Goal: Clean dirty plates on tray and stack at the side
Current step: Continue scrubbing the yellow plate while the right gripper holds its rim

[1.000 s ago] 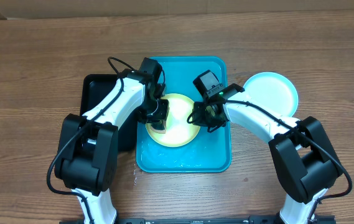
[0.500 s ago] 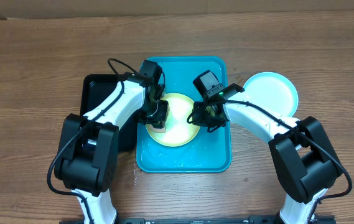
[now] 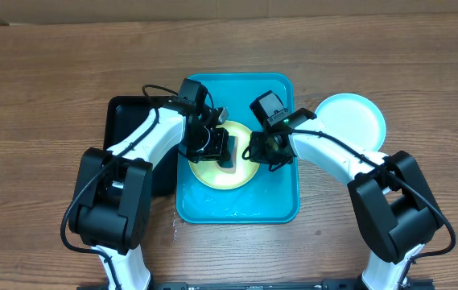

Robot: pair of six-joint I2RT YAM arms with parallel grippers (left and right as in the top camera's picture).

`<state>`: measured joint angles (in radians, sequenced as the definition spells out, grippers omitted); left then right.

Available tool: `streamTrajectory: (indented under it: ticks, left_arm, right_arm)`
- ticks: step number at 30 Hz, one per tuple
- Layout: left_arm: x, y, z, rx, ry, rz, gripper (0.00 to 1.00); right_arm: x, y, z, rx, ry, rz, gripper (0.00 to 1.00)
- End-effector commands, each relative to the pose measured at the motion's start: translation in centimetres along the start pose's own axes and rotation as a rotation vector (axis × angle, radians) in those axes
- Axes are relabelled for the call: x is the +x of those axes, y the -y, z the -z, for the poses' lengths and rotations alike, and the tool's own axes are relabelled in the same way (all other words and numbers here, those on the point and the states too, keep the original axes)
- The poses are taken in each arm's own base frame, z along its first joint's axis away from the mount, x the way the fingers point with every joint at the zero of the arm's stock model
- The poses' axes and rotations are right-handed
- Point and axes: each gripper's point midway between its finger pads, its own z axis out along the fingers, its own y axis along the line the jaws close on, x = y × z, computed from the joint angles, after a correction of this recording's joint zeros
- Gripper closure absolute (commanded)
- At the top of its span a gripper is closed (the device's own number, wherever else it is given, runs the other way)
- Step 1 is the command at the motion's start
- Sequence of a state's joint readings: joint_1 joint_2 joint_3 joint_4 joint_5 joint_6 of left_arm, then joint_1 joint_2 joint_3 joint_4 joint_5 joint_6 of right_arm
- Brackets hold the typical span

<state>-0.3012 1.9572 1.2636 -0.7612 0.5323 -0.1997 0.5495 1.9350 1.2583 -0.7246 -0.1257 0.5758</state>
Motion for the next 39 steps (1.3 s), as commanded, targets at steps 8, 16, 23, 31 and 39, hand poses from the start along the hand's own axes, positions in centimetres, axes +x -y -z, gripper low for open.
streamTrajectory:
  ticks: [8,16,23,31,39]
  left_arm:
    - [-2.5,1.7,4.4,-0.076,0.032,-0.043,0.96]
    - [-1.9,-2.2,5.0,-0.302,0.024,0.019,0.96]
    - [-1.4,-3.1,3.8,-0.31,0.021,0.021,0.96]
    - [-0.4,-5.5,1.2,-0.347,0.044,0.076,0.96]
    - [1.0,-4.2,-1.2,-0.195,0.018,0.07,0.96]
  right_arm:
    - [-0.4,-0.1,0.0,0.002,0.009,0.002,0.96]
    - [-0.4,-0.1,0.0,0.001,0.011,0.002,0.96]
    - [-0.4,-0.2,0.0,0.001,0.011,0.002,0.96]
    - [-0.4,-0.2,0.0,0.001,0.011,0.002,0.96]
    - [-0.4,-0.2,0.0,0.0,0.012,0.002,0.96]
